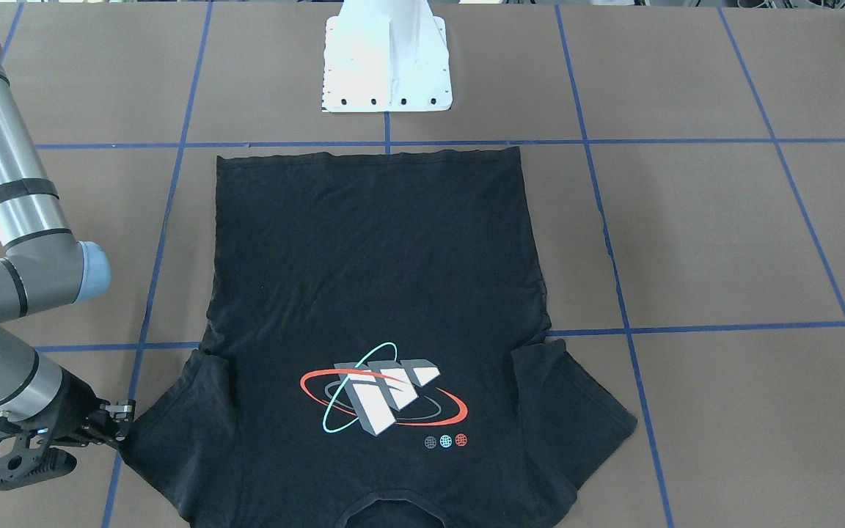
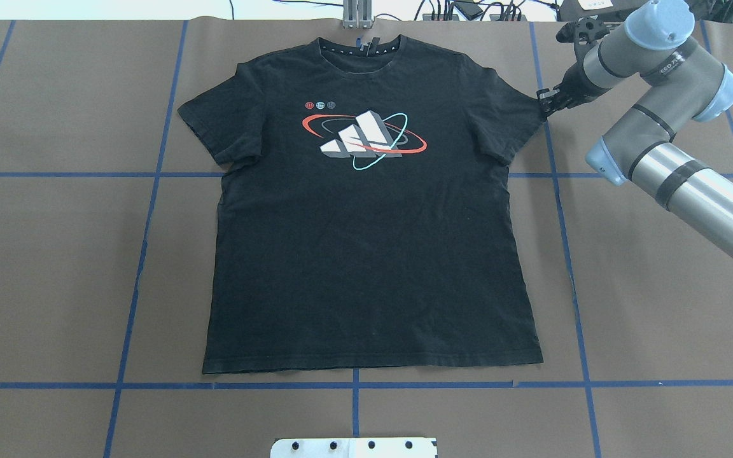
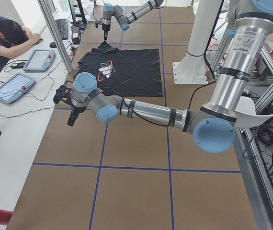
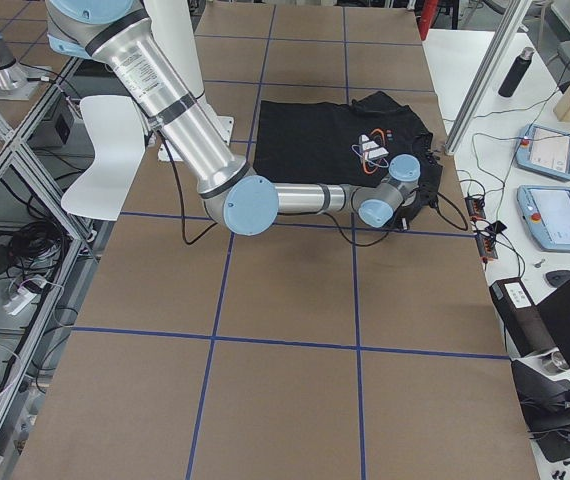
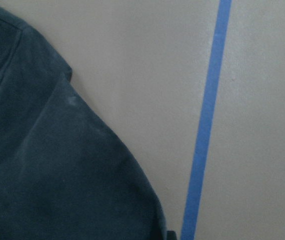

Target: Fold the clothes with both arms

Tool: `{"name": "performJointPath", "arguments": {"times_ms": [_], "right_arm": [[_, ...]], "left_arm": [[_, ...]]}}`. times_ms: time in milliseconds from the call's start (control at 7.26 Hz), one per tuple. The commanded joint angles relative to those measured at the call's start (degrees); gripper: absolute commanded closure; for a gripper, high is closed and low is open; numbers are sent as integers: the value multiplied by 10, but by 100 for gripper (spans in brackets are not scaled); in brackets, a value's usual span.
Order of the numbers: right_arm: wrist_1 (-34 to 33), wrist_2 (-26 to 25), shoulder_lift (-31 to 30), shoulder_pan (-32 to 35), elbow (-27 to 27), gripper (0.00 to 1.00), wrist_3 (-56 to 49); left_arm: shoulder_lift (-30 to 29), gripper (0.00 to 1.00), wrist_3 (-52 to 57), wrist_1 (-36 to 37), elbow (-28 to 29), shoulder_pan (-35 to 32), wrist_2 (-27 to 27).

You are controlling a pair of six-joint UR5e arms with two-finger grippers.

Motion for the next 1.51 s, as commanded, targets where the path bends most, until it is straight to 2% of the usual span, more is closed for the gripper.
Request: {"name": "performJointPath", "arguments": {"times_ms": [0,275,413,689,1102,1377], "right_arm": [[-12,63,39,11,3,100,2],[-63,68,101,-21,3,100,10],[-95,52,128,-40,2,100,11],[-153,-22,174,-69,-10,100,50],[-149,-60,240,-85,-106,100,51],[-148,-70,242,-90,-107,100,52]], "left_arm": [[0,1,0,1,0,0,0],[2,1,1,0,0,-1,0],[2,1,2,0,1,0,0],[3,1,1,0,0,0,0],[5,1,3,0,-1,-1,0],[5,1,2,0,-1,-1,0]]}}
